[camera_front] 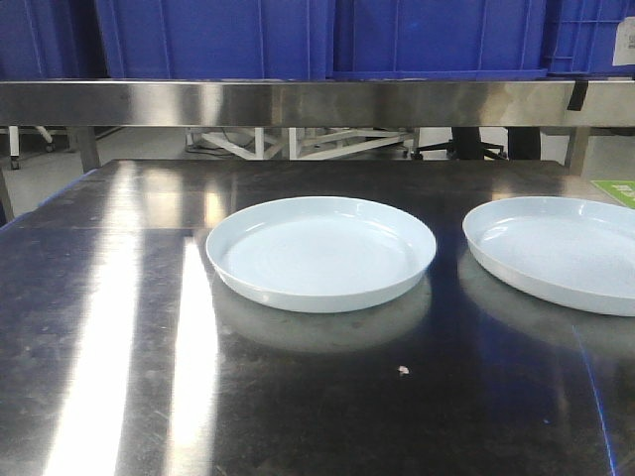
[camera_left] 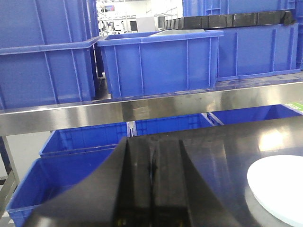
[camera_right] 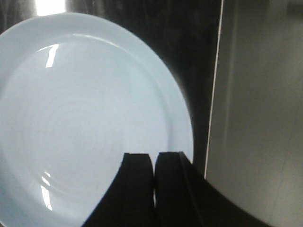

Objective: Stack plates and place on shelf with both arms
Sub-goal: 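Grasp the rim of the other white plate with the right gripper, then lift the held plate and lower it onto the centered plate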

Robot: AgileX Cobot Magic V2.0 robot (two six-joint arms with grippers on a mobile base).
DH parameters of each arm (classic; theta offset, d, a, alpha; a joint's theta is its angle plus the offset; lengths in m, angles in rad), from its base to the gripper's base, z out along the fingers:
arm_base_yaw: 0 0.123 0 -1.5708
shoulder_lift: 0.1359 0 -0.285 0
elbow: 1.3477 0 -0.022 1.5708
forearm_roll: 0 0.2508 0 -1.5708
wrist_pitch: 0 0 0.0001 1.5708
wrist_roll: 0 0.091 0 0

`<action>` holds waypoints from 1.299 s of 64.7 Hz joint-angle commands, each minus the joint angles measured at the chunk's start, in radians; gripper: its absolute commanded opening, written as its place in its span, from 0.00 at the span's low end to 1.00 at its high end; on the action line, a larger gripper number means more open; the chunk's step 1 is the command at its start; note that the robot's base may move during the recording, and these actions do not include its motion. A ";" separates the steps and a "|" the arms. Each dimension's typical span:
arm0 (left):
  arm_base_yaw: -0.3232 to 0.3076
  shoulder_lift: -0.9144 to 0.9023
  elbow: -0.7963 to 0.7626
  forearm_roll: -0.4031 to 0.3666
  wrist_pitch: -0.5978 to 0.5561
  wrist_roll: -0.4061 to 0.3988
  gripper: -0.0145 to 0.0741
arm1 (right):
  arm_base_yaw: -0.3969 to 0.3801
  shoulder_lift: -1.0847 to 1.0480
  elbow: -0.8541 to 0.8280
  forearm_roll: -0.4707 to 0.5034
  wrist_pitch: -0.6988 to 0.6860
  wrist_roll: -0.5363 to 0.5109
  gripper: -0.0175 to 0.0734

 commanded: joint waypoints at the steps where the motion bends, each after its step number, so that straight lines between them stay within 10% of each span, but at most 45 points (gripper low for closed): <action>1: 0.002 0.009 -0.028 -0.002 -0.082 -0.004 0.26 | -0.005 -0.017 -0.061 -0.013 -0.001 -0.006 0.48; 84: 0.002 0.009 -0.028 -0.002 -0.082 -0.004 0.26 | -0.004 0.109 -0.068 -0.045 0.005 -0.006 0.58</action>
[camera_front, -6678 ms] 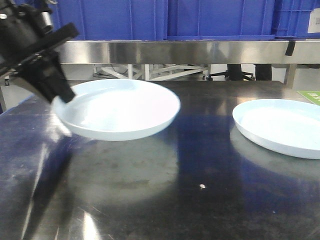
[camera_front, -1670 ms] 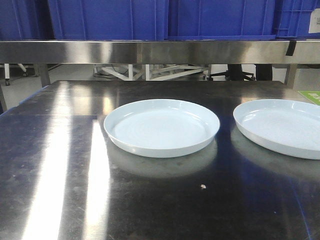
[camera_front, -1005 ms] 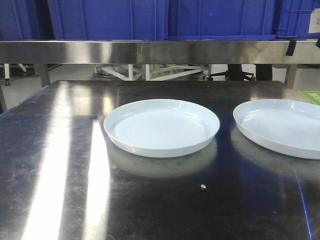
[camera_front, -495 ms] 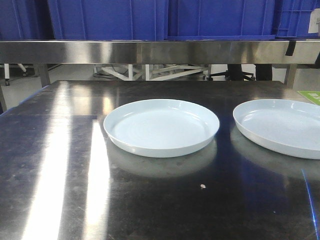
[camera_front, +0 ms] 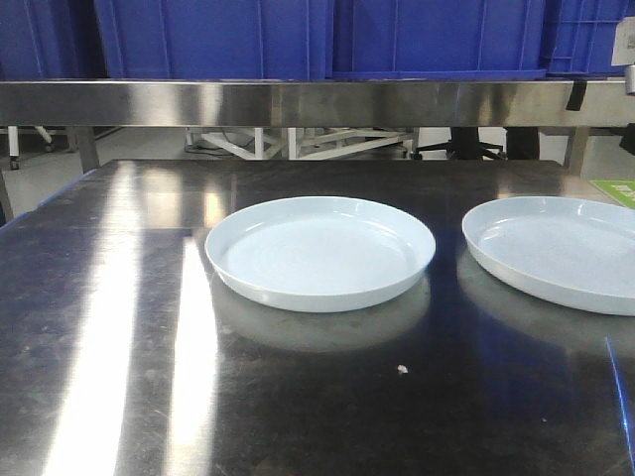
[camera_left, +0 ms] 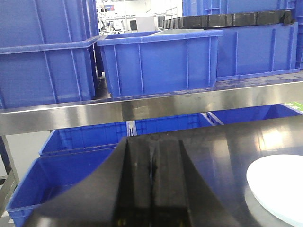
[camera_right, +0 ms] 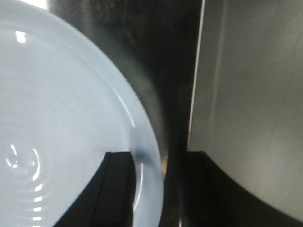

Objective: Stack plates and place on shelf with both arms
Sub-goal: 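Lift the held plate and lower it onto the centered plate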

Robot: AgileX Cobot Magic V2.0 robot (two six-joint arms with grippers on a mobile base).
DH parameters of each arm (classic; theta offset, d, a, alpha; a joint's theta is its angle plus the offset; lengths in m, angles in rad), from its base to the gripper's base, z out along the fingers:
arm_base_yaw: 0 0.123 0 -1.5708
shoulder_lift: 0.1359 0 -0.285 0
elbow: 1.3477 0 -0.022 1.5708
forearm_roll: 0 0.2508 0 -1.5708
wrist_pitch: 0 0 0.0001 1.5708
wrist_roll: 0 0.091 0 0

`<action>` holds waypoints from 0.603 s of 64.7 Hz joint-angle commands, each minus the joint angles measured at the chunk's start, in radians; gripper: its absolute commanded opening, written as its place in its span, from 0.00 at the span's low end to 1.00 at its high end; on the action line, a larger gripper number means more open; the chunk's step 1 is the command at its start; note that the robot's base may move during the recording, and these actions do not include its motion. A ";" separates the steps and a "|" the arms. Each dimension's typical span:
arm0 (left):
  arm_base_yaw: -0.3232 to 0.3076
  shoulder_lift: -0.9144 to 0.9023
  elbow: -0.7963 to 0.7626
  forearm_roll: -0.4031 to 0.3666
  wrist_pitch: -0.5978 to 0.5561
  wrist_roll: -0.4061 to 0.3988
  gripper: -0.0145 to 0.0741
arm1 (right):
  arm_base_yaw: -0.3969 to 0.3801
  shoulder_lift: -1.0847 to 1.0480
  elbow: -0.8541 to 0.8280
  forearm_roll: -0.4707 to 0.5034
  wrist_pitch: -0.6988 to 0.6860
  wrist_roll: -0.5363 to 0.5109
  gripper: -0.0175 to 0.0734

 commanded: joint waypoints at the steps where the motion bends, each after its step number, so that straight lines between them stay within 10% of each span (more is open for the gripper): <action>1: 0.002 0.009 -0.030 -0.002 -0.082 -0.004 0.26 | -0.004 -0.042 -0.028 0.021 0.001 -0.006 0.58; 39: 0.002 0.009 -0.030 -0.002 -0.082 -0.004 0.26 | -0.004 -0.042 0.000 0.033 -0.004 -0.004 0.46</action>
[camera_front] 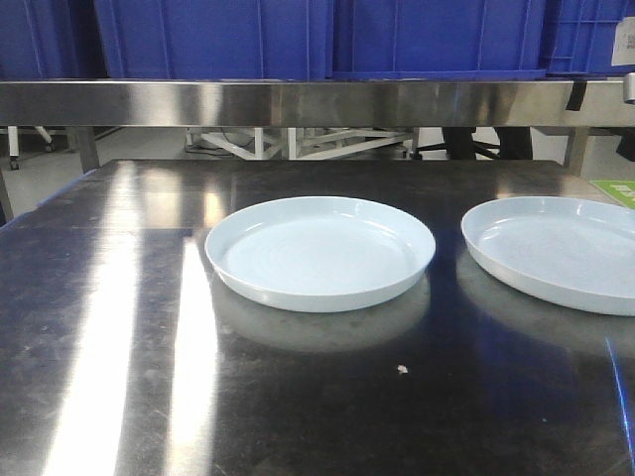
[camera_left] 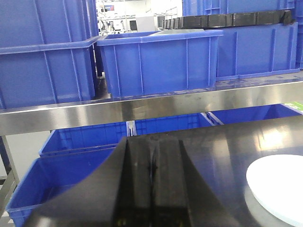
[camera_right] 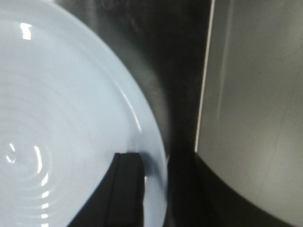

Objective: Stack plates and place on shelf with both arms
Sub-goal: 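Lift the held plate and lower it onto the centered plate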

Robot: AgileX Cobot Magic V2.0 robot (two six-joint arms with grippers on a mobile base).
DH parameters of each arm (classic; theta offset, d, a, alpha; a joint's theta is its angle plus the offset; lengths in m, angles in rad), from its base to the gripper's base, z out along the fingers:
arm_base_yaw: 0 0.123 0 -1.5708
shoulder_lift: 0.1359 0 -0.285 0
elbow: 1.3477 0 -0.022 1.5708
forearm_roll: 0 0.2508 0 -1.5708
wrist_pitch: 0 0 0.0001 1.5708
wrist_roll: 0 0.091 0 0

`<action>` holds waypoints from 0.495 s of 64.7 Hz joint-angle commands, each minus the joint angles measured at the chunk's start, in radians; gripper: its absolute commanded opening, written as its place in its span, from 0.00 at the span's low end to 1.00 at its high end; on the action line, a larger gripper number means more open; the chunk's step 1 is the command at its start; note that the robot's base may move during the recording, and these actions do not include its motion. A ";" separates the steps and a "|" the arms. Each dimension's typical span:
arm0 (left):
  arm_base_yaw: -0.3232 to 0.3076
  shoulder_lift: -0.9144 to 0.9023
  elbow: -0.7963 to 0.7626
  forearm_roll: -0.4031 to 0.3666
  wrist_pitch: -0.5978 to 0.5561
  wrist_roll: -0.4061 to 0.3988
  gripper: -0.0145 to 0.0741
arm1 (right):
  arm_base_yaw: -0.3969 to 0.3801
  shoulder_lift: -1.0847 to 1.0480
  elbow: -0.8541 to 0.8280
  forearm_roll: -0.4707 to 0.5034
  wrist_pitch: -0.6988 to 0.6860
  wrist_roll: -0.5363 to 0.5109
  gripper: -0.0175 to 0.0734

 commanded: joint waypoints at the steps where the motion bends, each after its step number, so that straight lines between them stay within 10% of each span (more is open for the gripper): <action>1: 0.002 0.009 -0.030 -0.002 -0.082 -0.004 0.26 | -0.004 -0.045 -0.017 0.017 -0.006 -0.004 0.45; 16: 0.002 0.009 -0.030 -0.002 -0.082 -0.004 0.26 | -0.005 -0.055 -0.017 0.017 -0.008 0.017 0.24; 32: 0.002 0.009 -0.030 -0.002 -0.082 -0.004 0.26 | -0.070 -0.120 -0.023 0.120 0.002 0.017 0.25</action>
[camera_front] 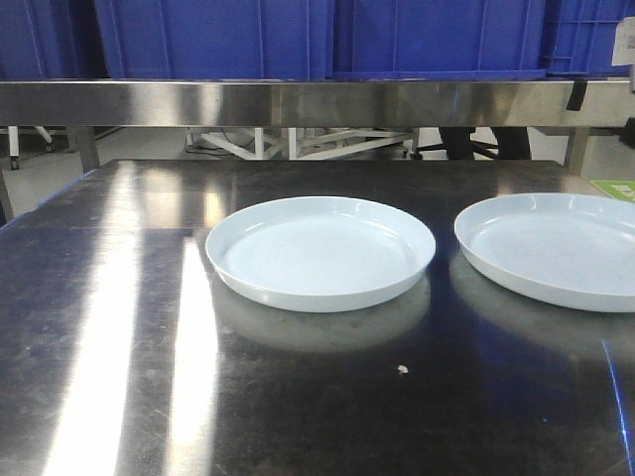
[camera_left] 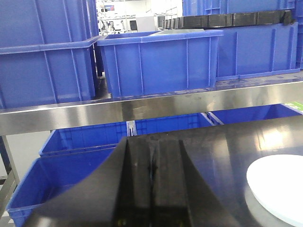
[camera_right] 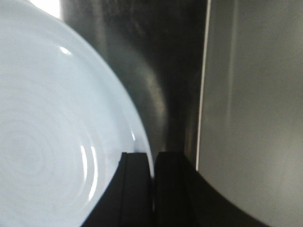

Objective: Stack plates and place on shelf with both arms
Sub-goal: 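Lift the held plate and lower it onto the centered plate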

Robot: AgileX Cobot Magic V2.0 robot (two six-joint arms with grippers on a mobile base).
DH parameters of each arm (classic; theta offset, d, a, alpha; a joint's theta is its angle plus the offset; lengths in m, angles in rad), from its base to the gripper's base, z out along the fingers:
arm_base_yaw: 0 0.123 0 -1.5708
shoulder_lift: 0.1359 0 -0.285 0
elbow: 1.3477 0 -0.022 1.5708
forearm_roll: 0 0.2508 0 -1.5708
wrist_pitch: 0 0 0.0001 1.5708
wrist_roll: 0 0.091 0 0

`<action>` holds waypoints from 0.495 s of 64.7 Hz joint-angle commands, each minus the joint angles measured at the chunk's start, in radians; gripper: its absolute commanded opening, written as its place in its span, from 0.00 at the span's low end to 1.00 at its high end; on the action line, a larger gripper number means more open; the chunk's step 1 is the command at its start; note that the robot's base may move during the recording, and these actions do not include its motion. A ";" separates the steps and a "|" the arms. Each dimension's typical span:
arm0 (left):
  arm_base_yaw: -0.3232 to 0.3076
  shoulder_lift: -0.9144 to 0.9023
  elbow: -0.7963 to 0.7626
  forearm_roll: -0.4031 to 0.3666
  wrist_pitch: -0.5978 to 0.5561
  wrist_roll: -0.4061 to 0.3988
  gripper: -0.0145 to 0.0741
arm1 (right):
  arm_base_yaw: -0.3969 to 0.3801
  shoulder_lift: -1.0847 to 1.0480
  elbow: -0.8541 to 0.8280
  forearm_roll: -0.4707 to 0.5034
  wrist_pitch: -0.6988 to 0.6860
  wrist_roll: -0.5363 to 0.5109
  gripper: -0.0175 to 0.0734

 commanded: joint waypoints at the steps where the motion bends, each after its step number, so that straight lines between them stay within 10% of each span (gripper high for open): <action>1: 0.002 0.009 -0.030 -0.002 -0.082 -0.004 0.26 | -0.048 -0.087 -0.026 0.080 -0.003 0.002 0.25; 18: 0.002 0.009 -0.030 -0.002 -0.082 -0.004 0.26 | -0.109 -0.174 -0.026 0.197 0.044 -0.002 0.25; 32: 0.002 0.009 -0.030 -0.002 -0.082 -0.004 0.26 | 0.020 -0.195 -0.026 0.276 0.046 -0.020 0.25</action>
